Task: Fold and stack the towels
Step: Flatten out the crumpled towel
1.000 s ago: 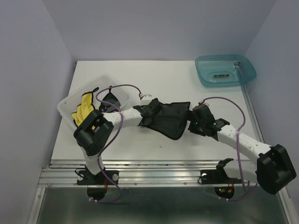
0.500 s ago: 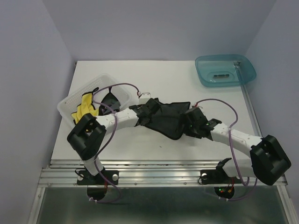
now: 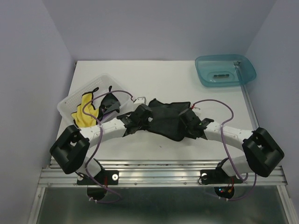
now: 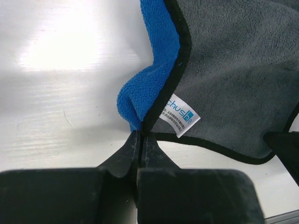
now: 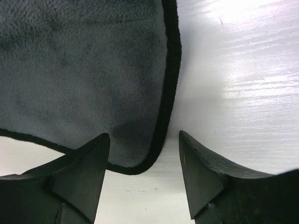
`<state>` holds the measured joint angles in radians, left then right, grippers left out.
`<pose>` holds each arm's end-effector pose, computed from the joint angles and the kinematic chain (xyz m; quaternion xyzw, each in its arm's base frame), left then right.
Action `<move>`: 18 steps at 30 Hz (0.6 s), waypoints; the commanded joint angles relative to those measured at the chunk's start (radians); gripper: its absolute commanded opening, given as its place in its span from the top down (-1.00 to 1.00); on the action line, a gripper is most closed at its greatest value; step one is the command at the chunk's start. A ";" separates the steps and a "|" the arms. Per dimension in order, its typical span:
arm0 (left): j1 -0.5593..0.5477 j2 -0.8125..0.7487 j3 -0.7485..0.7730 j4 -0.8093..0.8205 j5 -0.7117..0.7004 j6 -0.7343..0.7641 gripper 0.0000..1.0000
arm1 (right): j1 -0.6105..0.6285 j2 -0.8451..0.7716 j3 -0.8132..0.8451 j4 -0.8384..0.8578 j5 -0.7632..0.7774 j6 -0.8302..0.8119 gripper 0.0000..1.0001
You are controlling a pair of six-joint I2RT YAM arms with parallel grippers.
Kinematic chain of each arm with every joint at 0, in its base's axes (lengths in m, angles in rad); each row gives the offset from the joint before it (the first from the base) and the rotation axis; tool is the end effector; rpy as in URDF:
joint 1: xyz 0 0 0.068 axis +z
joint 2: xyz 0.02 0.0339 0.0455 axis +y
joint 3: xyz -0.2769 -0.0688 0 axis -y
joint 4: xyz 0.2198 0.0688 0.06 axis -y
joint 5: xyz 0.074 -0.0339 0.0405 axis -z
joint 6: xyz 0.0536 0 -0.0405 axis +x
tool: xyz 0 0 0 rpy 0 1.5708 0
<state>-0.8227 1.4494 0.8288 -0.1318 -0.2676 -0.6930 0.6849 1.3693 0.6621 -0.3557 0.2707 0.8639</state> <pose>0.2090 -0.2043 0.2235 0.0060 0.9108 -0.1821 0.3705 0.1886 0.1355 0.1778 0.1195 0.9522 0.0807 0.2693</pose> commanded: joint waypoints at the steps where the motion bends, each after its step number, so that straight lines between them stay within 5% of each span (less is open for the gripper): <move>1: 0.000 -0.052 -0.046 0.076 0.045 -0.034 1.00 | 0.030 0.039 0.042 -0.041 0.062 0.047 -0.16; 6: 0.000 -0.081 -0.095 0.118 0.068 -0.062 1.00 | 0.053 0.074 0.054 -0.091 0.096 0.076 0.34; 10: 0.002 -0.101 -0.123 0.173 0.090 -0.062 1.00 | 0.061 0.073 0.054 -0.089 0.122 0.054 0.99; 18: 0.002 -0.226 -0.034 0.178 0.123 -0.002 1.00 | 0.105 -0.208 0.198 -0.096 0.257 -0.103 0.99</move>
<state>-0.8227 1.3289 0.7181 -0.0048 -0.1623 -0.7341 0.7811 1.3243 0.7338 -0.4744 0.4355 0.8536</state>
